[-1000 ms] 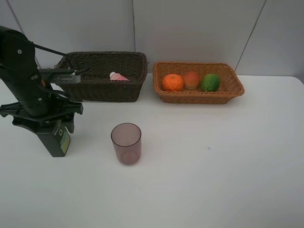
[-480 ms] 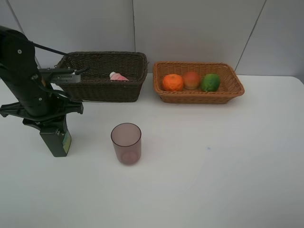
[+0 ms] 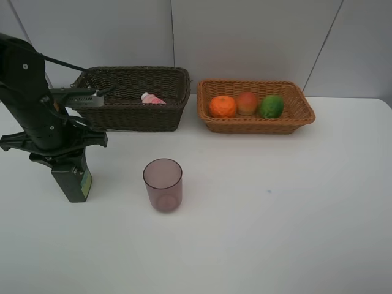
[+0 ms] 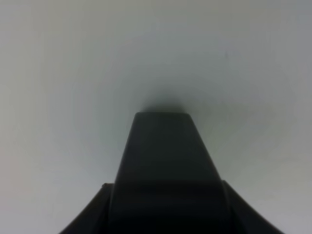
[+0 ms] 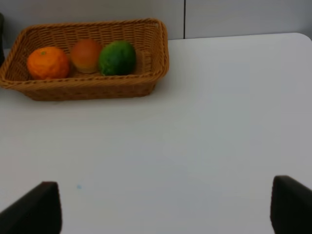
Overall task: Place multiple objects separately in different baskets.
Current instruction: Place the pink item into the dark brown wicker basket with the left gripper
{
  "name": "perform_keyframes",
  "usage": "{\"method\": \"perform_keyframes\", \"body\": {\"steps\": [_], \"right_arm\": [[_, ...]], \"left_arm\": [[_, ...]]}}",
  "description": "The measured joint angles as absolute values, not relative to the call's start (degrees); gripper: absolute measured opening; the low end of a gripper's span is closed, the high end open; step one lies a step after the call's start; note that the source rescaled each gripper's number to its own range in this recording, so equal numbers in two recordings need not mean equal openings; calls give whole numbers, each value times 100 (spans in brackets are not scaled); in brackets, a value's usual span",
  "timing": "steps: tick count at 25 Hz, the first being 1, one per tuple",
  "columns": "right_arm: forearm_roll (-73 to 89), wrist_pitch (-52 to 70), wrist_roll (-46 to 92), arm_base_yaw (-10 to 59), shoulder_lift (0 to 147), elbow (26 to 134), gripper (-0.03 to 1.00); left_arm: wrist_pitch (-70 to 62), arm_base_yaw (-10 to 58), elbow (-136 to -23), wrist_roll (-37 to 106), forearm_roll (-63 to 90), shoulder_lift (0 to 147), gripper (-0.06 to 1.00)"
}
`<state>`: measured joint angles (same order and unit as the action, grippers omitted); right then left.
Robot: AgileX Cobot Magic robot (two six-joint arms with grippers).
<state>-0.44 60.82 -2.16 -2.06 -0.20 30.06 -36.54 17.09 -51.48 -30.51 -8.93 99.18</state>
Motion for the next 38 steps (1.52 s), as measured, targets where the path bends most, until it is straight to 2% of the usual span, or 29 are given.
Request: {"method": "perform_keyframes", "body": {"steps": [6, 17, 28, 38], "right_arm": [[-44, 6082, -216, -206, -20, 3006, 81], [-44, 6082, -216, -206, -20, 3006, 81], [-44, 6082, -216, -206, -20, 3006, 81], [-44, 6082, -216, -206, -20, 3006, 81]], "left_arm": [[-3959, 1709, -5409, -3014, -845, 9681, 49], [-4693, 1716, -7497, -2722, -1341, 9312, 49], [-2821, 1697, -7875, -3163, -2727, 10259, 49], [-910, 1604, -7875, -3205, -2862, 11665, 49]]}}
